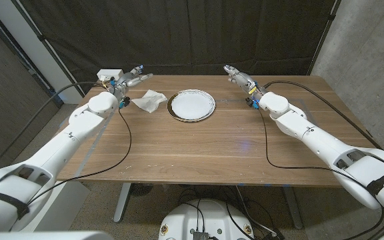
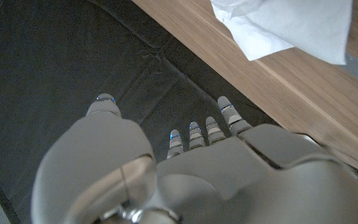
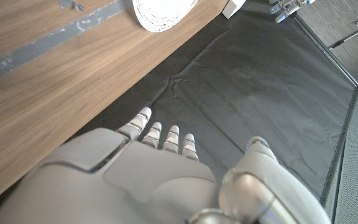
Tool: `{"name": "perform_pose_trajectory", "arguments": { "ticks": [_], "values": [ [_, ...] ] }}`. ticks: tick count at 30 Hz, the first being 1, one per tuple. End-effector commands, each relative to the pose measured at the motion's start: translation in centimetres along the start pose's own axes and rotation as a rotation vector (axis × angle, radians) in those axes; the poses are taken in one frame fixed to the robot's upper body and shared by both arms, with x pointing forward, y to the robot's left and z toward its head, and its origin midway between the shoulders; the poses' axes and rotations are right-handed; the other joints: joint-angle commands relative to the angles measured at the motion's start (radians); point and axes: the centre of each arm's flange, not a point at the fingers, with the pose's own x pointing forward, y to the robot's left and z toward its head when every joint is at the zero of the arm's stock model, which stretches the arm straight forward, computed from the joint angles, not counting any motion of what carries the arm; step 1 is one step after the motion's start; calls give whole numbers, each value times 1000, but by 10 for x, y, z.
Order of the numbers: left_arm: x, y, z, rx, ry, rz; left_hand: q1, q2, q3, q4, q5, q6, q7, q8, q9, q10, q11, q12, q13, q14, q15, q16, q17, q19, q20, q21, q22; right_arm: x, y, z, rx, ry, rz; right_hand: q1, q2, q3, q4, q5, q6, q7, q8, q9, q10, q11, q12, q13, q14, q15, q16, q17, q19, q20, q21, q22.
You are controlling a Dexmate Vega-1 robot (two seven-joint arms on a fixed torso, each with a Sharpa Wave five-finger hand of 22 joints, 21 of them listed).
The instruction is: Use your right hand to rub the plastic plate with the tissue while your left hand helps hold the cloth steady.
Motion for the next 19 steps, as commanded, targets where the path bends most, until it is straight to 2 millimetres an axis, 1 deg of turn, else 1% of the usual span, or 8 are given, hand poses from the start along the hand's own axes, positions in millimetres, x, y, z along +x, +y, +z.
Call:
{"name": "perform_pose_trajectory", "arguments": {
  "ticks": [1,2,3,4,6,11,17,19],
  "values": [
    [5,2,-10,-268,-102,-125,-48,7,-16,23,-6,-19,-18,-3,1,-31,-2,-5,2,-35,1,-5,-1,-25,4,-15,3,-1,0,2,27,2,-51,-12,-5,-10,2,6,14,-2,12,1,13,4,8,2,13,-2,7,0,17,5,9,-1],
    [6,2,-10,-268,-105,-145,-52,8,-17,24,-6,-19,-18,-3,1,-32,-2,-5,1,-38,1,-6,-1,-29,2,-17,3,-2,0,3,26,4,-59,-14,-6,-11,2,6,18,-2,12,1,17,5,9,2,20,-4,9,0,22,8,11,-1],
    [7,2,-10,-262,-112,-155,-75,12,-26,32,-7,-36,-20,-8,0,-50,-2,-7,1,-53,2,-6,-1,-44,-7,-27,3,-3,-1,3,31,2,-74,-16,-6,-13,2,6,21,1,12,1,22,6,10,2,26,-5,10,0,25,11,11,-1],
    [9,3,-9,-253,-117,-165,-84,14,-29,34,-7,-41,-21,-9,0,-58,2,-8,1,-59,1,-6,-2,-46,-9,-29,3,-4,-1,4,32,3,-81,-17,-7,-14,2,7,23,2,12,1,30,10,13,2,27,-5,9,0,27,11,11,-1],
    [12,4,-10,-254,-118,-180,-93,17,-33,36,-7,-59,-22,-14,0,-62,0,-7,1,-65,1,-5,-2,-48,-10,-32,4,-5,-1,5,36,10,-101,-18,-7,-15,2,7,27,3,12,1,37,15,14,2,32,-6,9,-1,29,12,12,-1],
    [17,6,-16,-276,-123,-202,-108,22,-37,38,-7,-70,-20,-14,0,-77,1,-8,1,-78,-6,-6,-3,-57,-16,-39,4,-8,2,8,35,35,-142,-20,-7,-16,1,7,31,5,12,1,39,16,13,2,35,-6,8,-1,32,11,12,-2],
    [24,4,-24,-291,-108,-234,-115,26,-40,38,-8,-77,-19,-13,0,-82,1,-8,1,-84,-9,-6,-3,-66,-19,-45,4,-4,8,15,30,54,-179,-21,-7,-18,1,7,34,6,11,1,40,16,12,2,38,-5,8,-1,32,13,11,-2],
    [28,5,-27,-303,-105,-224,-118,28,-41,38,-8,-84,-15,-14,0,-86,-1,-8,1,-85,-9,-5,-4,-67,-20,-46,4,-3,9,16,39,50,-187,-21,-7,-18,0,7,33,4,9,1,40,8,11,2,39,-6,6,-2,33,13,11,-2]
  ]
}}
